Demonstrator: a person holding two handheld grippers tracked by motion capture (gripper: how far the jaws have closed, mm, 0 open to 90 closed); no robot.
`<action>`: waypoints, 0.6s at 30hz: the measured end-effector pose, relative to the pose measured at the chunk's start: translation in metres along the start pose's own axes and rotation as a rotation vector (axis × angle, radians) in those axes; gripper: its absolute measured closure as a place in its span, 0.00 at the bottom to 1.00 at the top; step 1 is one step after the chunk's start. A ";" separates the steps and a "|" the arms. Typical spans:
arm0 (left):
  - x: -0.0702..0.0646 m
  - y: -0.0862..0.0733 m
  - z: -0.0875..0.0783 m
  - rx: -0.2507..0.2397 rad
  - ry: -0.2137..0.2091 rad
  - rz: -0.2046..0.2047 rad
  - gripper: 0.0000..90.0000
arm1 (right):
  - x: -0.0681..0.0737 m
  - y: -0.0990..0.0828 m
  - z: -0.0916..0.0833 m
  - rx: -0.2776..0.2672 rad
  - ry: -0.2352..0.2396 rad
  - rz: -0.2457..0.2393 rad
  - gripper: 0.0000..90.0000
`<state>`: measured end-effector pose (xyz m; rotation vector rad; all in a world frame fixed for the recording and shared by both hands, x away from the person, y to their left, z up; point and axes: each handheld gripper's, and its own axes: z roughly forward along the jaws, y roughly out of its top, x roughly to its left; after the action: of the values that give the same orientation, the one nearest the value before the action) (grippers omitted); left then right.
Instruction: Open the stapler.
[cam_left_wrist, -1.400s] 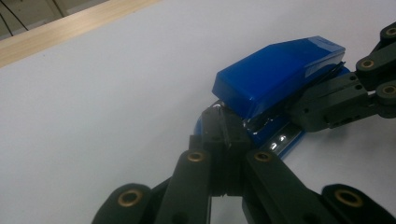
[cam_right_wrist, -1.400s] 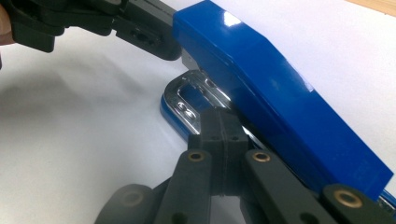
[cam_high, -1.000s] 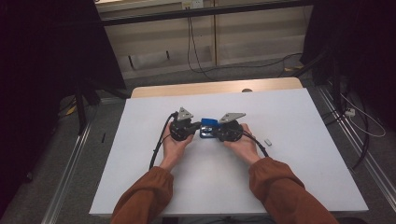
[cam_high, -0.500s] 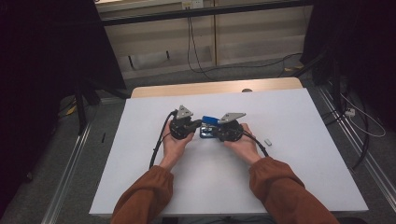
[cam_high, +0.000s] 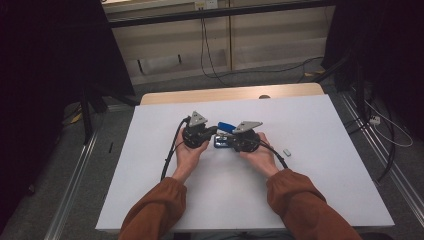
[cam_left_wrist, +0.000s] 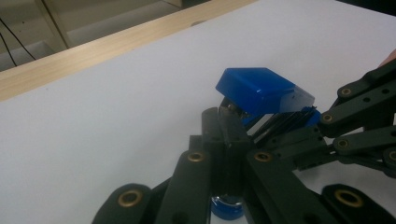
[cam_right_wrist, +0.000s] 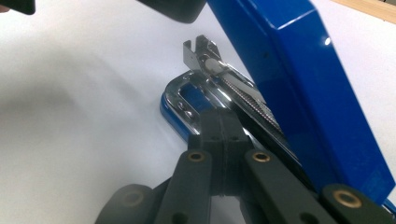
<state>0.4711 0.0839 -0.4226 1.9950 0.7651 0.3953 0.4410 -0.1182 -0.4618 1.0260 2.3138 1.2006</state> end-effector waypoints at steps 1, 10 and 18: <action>0.000 0.001 0.000 0.000 -0.004 -0.001 1.00 | 0.000 0.000 0.000 0.000 -0.001 -0.002 1.00; -0.002 0.005 -0.001 -0.015 -0.007 0.004 1.00 | 0.001 0.000 0.000 -0.002 -0.007 0.018 1.00; -0.004 0.006 -0.002 -0.028 0.000 0.015 1.00 | 0.001 -0.001 -0.001 -0.003 -0.004 0.021 1.00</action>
<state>0.4693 0.0803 -0.4169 1.9763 0.7410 0.4129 0.4400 -0.1182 -0.4619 1.0535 2.3027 1.2089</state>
